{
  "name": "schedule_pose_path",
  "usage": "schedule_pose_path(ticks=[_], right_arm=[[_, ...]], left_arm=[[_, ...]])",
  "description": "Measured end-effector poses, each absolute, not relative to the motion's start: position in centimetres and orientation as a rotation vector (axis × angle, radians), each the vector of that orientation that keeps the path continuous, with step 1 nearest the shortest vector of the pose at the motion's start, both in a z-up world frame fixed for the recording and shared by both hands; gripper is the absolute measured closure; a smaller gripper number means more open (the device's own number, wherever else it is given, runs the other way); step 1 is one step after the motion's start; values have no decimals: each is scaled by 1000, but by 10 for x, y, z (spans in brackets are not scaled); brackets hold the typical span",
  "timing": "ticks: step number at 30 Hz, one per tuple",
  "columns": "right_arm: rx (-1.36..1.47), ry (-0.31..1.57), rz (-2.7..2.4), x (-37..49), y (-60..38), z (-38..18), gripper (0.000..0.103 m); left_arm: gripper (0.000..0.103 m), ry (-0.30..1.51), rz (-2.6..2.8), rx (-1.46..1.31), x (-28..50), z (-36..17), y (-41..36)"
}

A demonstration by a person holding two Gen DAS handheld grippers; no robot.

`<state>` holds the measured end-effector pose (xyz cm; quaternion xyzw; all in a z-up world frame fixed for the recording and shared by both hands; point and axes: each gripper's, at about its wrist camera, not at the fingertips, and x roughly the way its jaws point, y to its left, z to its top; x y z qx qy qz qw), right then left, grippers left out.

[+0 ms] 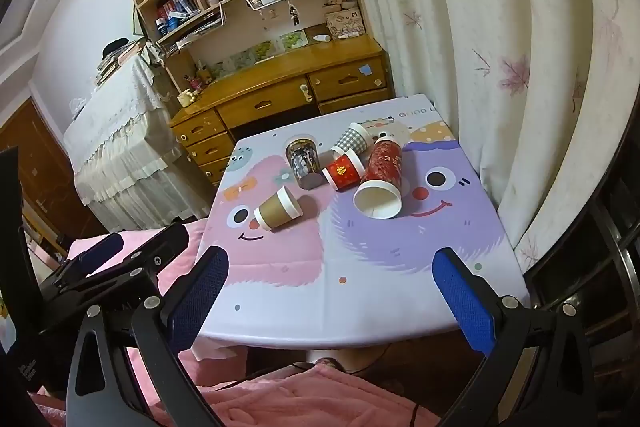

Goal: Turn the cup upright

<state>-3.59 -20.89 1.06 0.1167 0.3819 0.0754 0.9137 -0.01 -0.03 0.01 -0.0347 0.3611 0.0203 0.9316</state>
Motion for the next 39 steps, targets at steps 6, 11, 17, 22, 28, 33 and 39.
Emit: schedule_pose_path(ticks=[6,11,17,22,28,33,39], right_arm=[[240,795,154,-32,-209,10,0],[239,792,154,-28,-207,12,0],[245,800,154,-22,-208,11,0],[245,806,154,-21,-210,9,0],[246,812,152,-18,-208,5,0],[249,817,153,-17,-212,7,0],[244,813,153,-25,-209,-6,0]], left_arm=[[1,742,40,-70,0,-1,-1],[1,749,44,-69,1,-1,0],[1,752,50,-62,11,-5,-2],[1,753,56,-62,12,-11,5],[1,758,55,-58,11,-10,10],[1,762,60,-52,11,-14,10],[1,765,64,-49,8,-16,11]])
